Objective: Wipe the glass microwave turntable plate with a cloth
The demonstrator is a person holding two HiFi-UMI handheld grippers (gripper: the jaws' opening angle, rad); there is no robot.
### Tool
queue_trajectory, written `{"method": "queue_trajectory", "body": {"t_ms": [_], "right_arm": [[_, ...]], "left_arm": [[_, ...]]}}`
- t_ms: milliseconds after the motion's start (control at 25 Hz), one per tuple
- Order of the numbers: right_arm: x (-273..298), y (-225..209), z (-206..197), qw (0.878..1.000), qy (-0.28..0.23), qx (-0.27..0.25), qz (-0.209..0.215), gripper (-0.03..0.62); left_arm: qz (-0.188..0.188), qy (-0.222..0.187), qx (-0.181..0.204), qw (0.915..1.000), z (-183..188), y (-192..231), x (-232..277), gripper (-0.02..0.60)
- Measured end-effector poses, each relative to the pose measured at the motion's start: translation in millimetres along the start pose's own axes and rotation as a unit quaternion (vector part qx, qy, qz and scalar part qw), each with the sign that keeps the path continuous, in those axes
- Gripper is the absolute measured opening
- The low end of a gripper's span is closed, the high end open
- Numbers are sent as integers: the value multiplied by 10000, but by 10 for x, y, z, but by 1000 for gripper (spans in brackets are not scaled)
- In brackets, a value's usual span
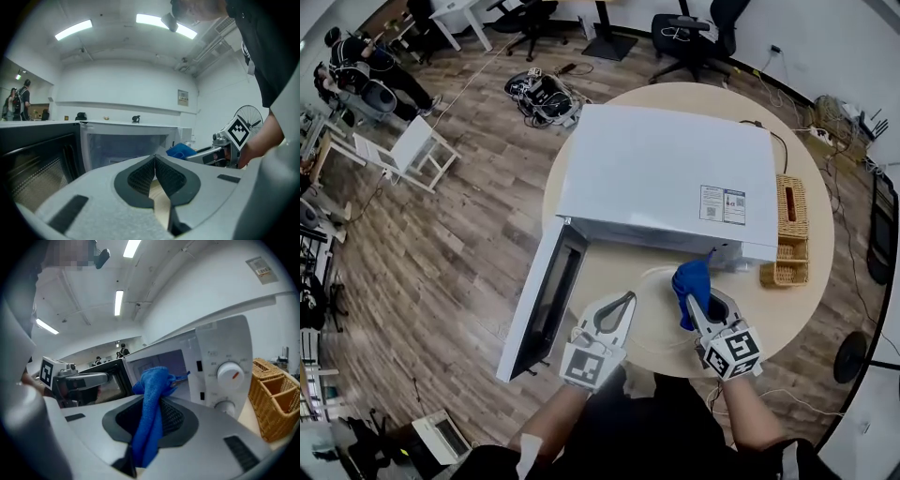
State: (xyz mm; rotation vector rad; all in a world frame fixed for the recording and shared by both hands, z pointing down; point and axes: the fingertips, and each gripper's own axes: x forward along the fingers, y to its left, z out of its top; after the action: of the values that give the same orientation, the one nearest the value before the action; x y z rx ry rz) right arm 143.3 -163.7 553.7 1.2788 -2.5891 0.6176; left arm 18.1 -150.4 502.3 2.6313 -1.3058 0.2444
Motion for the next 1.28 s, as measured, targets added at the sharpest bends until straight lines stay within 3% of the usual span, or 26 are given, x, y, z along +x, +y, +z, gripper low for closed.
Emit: {"method": "queue_trajectory", "body": {"t_ms": [400, 560, 720, 960, 1280], "right_arm": [[451, 388, -595, 9948, 757, -353, 578, 72], [622, 581, -781, 9891, 1073, -581, 827, 72], [744, 758, -1036, 9784, 1585, -862, 1012, 72], [803, 1073, -1397, 9577, 2169, -1277, 1391, 72], [893, 1196, -1611, 9285, 2523, -2227, 1572, 72]], "left_arm": [[525, 237, -263, 9980, -384, 221, -291, 6], [620, 334, -184, 9973, -504, 323, -389, 6], [711, 350, -91, 9968, -499, 399, -444, 6], [835, 450, -267, 9951, -564, 465, -542, 6], [764, 544, -280, 9952, -660, 393, -600, 6]]}}
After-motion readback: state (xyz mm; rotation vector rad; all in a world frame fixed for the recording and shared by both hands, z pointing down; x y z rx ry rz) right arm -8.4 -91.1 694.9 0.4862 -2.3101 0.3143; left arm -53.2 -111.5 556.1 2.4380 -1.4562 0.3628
